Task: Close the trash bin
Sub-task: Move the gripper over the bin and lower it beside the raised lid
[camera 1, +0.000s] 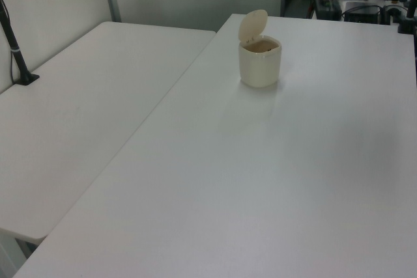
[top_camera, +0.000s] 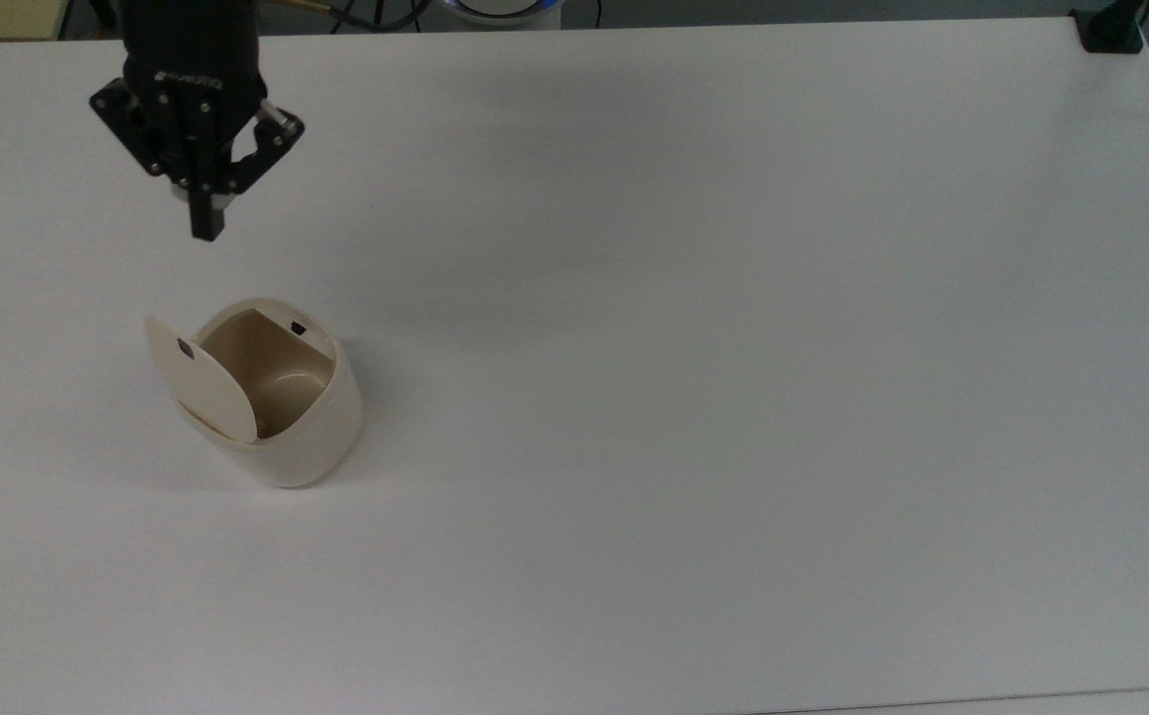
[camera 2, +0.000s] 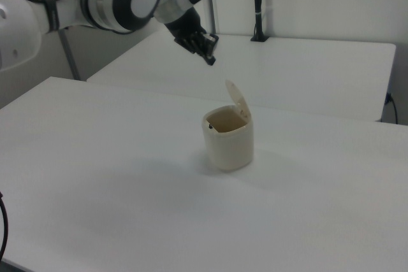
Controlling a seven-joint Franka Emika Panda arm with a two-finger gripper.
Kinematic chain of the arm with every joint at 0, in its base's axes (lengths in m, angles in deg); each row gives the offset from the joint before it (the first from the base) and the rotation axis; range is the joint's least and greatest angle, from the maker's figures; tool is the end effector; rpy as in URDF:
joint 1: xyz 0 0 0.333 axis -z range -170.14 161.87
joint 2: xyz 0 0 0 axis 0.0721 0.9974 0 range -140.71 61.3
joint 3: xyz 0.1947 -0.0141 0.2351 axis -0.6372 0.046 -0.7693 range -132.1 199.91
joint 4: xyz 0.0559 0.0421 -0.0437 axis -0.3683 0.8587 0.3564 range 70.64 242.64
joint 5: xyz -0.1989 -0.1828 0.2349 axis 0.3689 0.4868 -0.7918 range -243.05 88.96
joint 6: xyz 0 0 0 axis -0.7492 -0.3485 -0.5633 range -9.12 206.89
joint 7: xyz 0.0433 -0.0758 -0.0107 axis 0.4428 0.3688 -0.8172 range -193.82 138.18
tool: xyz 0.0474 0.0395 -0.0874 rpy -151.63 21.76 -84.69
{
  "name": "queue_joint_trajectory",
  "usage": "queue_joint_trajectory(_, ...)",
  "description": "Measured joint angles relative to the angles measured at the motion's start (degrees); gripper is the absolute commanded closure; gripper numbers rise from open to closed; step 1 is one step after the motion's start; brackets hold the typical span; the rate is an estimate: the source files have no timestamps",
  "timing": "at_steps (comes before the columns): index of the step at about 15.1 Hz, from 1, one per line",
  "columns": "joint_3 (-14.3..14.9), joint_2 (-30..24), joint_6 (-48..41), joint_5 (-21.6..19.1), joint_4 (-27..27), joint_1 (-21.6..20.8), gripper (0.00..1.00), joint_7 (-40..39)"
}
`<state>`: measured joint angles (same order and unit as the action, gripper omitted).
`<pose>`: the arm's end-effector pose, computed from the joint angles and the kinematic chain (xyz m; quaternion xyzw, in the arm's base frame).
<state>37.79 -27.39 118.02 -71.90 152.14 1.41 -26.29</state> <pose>0.6219 -0.1015 0.5964 0.9657 -0.0731 0.2406 0.0652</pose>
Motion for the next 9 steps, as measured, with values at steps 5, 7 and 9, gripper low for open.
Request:
queue_joint_trajectory(5, 0.01, 5.64, 14.21, -0.01, -0.02, 2.94, 1.0, 3.77)
queue_joint_trajectory(7, 0.01, 7.22, 16.55, -0.01, -0.06, 3.58, 1.0, 4.57)
queue_joint_trajectory(9, 0.01, 7.87, 16.86, -0.03, -0.16, 3.96, 1.0, 4.77)
